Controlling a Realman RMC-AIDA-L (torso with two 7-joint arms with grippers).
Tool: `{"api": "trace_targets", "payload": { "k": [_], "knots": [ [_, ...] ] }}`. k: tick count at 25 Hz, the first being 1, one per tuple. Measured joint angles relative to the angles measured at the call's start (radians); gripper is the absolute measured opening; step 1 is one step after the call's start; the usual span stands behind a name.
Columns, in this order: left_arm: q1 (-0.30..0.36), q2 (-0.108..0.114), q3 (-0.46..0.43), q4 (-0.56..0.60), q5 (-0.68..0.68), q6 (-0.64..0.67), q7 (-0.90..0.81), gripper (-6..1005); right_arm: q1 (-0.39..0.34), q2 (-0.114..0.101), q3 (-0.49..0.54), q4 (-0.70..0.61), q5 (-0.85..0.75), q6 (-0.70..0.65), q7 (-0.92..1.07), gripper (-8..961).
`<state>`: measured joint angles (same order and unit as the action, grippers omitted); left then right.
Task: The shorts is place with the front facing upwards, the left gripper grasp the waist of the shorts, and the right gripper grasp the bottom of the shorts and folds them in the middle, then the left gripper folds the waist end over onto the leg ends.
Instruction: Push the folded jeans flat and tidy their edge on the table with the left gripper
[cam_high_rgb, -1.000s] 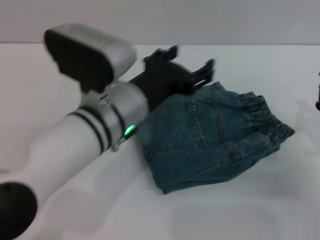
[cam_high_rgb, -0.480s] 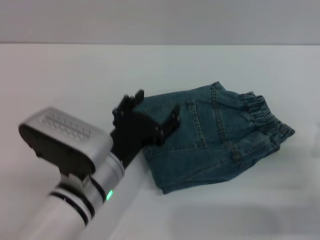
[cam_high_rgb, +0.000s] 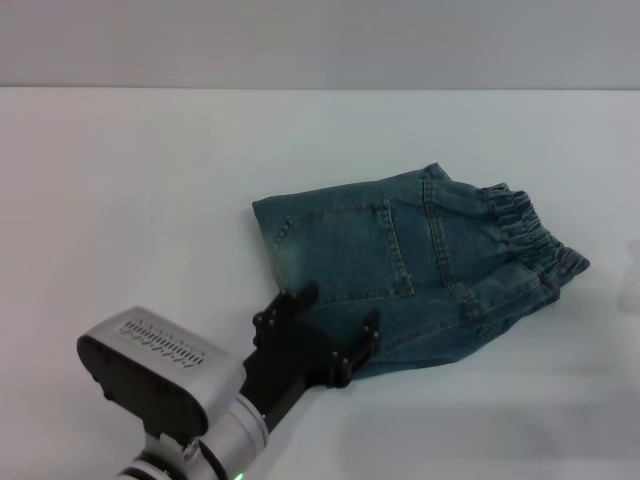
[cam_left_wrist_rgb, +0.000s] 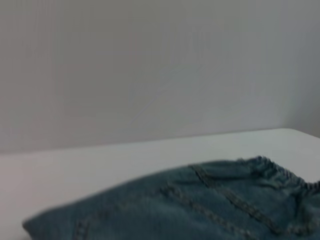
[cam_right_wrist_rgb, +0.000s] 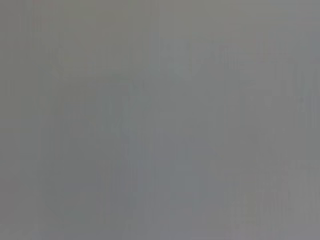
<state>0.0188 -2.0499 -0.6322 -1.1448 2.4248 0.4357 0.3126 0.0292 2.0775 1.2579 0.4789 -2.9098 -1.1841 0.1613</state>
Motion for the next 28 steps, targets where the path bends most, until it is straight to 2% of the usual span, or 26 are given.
{"api": "trace_targets", "payload": {
  "k": [2, 3, 4, 6, 8, 13, 28],
  "knots": [
    [0.0, 0.0, 0.0, 0.0, 0.0, 0.0, 0.0, 812, 0.009, -0.001, 0.0, -0.011, 0.0, 0.0, 0.004, 12],
    [-0.005, 0.007, 0.03, 0.023, 0.0, 0.012, -0.08, 809, 0.014, -0.001, 0.0, -0.017, 0.0, 0.001, 0.004, 13],
    [-0.007, 0.018, 0.057, 0.025, 0.001, 0.031, -0.104, 806, 0.02, -0.001, 0.0, -0.023, 0.0, 0.001, 0.004, 13],
    [-0.008, 0.024, 0.078, 0.025, 0.001, 0.048, -0.114, 801, 0.032, -0.001, 0.0, -0.035, 0.0, 0.001, 0.006, 14],
    [-0.008, 0.028, 0.098, 0.032, 0.002, 0.054, -0.127, 601, 0.048, 0.0, -0.001, -0.051, 0.0, 0.002, 0.016, 15],
    [-0.027, 0.026, 0.096, 0.074, 0.001, 0.048, -0.217, 374, 0.058, -0.001, -0.002, -0.058, 0.0, 0.002, 0.024, 17],
    [-0.206, 0.017, 0.061, 0.223, 0.002, 0.053, -0.371, 35, 0.046, 0.0, -0.002, -0.045, 0.0, -0.007, 0.057, 23]
  ]
}}
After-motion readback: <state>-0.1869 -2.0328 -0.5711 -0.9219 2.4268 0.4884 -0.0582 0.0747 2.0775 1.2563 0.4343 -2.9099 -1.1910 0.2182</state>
